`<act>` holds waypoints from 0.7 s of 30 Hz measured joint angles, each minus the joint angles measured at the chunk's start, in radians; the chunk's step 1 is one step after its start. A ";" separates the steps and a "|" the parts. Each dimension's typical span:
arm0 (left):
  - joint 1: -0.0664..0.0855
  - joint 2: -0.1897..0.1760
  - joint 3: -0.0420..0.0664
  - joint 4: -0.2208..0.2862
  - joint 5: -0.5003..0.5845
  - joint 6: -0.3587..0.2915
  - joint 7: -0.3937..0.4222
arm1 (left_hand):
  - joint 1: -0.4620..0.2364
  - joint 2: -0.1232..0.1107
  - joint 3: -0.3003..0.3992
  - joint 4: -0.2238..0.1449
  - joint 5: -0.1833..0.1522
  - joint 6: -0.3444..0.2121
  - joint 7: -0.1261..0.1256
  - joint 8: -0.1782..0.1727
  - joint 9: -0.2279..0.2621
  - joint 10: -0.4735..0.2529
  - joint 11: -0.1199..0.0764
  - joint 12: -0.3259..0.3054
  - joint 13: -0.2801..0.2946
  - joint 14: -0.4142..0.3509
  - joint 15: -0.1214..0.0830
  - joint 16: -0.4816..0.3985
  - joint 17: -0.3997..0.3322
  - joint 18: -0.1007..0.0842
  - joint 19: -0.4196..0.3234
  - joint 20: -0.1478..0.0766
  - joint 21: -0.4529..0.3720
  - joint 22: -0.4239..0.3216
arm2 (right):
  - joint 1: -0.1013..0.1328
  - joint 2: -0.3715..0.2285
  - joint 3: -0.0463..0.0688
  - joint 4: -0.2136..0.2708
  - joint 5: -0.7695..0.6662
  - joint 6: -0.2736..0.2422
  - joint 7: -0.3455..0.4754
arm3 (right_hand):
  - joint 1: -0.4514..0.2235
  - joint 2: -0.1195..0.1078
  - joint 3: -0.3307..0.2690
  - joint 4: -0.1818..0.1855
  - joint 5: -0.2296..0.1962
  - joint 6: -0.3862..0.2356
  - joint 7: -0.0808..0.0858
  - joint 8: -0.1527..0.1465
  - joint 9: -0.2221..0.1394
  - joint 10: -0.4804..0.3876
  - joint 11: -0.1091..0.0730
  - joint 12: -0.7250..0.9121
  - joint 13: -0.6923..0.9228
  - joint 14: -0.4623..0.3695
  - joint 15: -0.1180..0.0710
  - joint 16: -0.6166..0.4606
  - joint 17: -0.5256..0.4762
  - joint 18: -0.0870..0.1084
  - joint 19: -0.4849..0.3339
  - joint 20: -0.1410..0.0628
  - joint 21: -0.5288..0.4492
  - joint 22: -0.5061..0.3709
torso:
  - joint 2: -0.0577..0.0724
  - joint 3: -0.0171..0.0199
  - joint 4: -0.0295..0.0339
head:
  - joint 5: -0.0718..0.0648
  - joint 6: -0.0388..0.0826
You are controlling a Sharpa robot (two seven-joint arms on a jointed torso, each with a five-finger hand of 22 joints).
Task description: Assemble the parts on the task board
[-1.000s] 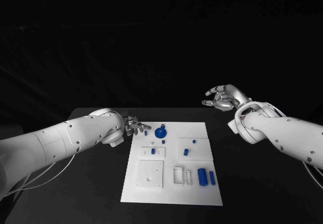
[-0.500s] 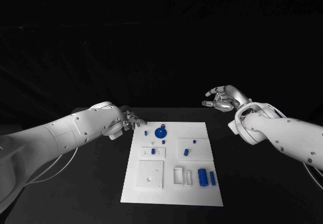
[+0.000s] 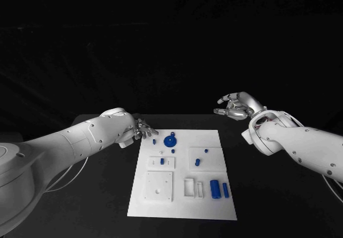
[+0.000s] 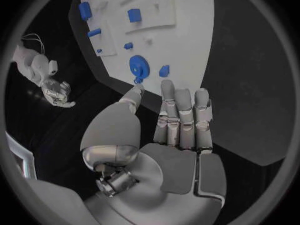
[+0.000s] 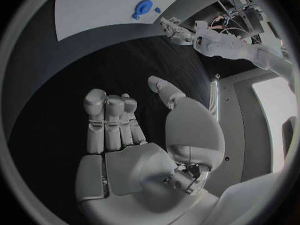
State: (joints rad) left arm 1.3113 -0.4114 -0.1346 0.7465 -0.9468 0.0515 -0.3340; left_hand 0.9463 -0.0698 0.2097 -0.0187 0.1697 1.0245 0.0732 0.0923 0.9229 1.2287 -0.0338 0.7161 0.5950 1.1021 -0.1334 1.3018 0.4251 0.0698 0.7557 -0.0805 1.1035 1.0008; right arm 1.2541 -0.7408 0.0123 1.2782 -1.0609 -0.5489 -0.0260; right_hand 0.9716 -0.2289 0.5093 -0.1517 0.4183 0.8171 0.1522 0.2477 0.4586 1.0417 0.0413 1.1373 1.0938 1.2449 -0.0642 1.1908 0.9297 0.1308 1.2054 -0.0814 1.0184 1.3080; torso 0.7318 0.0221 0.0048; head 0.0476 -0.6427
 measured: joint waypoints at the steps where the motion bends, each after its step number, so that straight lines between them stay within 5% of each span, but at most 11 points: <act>1: -0.001 0.003 0.000 -0.005 -0.003 0.002 0.001 | 0.000 0.000 0.000 0.000 0.000 -0.002 0.002 0.000 0.000 0.000 0.000 0.000 0.000 0.000 0.000 0.000 0.000 0.000 0.000 0.000 0.000 0.000 | 0.000 -0.001 0.000 0.001 0.000 0.000 0.000 | 0.000 0.000 0.000 0.000 0.000 0.000 0.000 0.000 0.000 0.000 0.000 0.000 0.000 0.000 0.000 0.000 0.000 0.000 0.000 0.000 0.000 0.000 | 0.001 0.0001 -0.0008 | 0.001 0.001; 13: -0.010 0.015 -0.002 -0.039 -0.024 0.009 0.006 | 0.004 0.004 -0.008 0.003 0.000 -0.006 0.004 0.004 -0.005 0.000 0.000 0.000 0.000 -0.002 0.002 0.000 0.001 0.000 0.000 0.000 0.000 0.002 | 0.000 -0.001 0.000 0.006 0.000 -0.001 0.002 | 0.000 0.000 0.003 0.003 0.000 0.000 0.000 0.000 -0.001 -0.004 -0.004 0.000 -0.008 0.000 0.000 -0.014 -0.005 0.000 -0.001 0.001 -0.015 0.000 | 0.011 -0.0009 -0.0040 | 0.002 0.004; 21: -0.029 0.029 -0.003 -0.055 -0.026 0.011 0.012 | 0.004 0.004 -0.018 0.012 0.000 -0.010 0.007 0.008 -0.012 0.000 0.000 0.000 0.001 -0.002 0.002 0.000 0.003 0.000 0.000 0.000 0.000 0.003 | 0.001 0.000 0.000 0.006 0.003 -0.002 0.008 | -0.005 -0.005 0.011 0.011 0.000 -0.004 0.003 0.000 -0.002 -0.013 0.001 -0.042 -0.064 -0.014 0.000 -0.082 -0.040 0.001 -0.031 0.023 -0.076 -0.024 | 0.012 -0.0025 -0.0044 | 0.000 -0.002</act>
State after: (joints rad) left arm 1.2827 -0.3822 -0.1379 0.6913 -0.9726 0.0626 -0.3219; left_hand 0.9502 -0.0659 0.1920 -0.0065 0.1695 1.0142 0.0798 0.0999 0.9107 1.2288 -0.0339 0.7161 0.5963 1.1003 -0.1314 1.3018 0.4277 0.0698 0.7558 -0.0805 1.1035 1.0040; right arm 1.2548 -0.7412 0.0124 1.2838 -1.0582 -0.5510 -0.0177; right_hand 0.9663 -0.2343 0.5204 -0.1406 0.4183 0.8136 0.1555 0.2477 0.4566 1.0286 0.0427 1.0956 1.0299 1.2305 -0.0644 1.1088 0.8896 0.1321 1.1740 -0.0580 0.9422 1.2837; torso 0.7443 0.0196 0.0004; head 0.0477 -0.6443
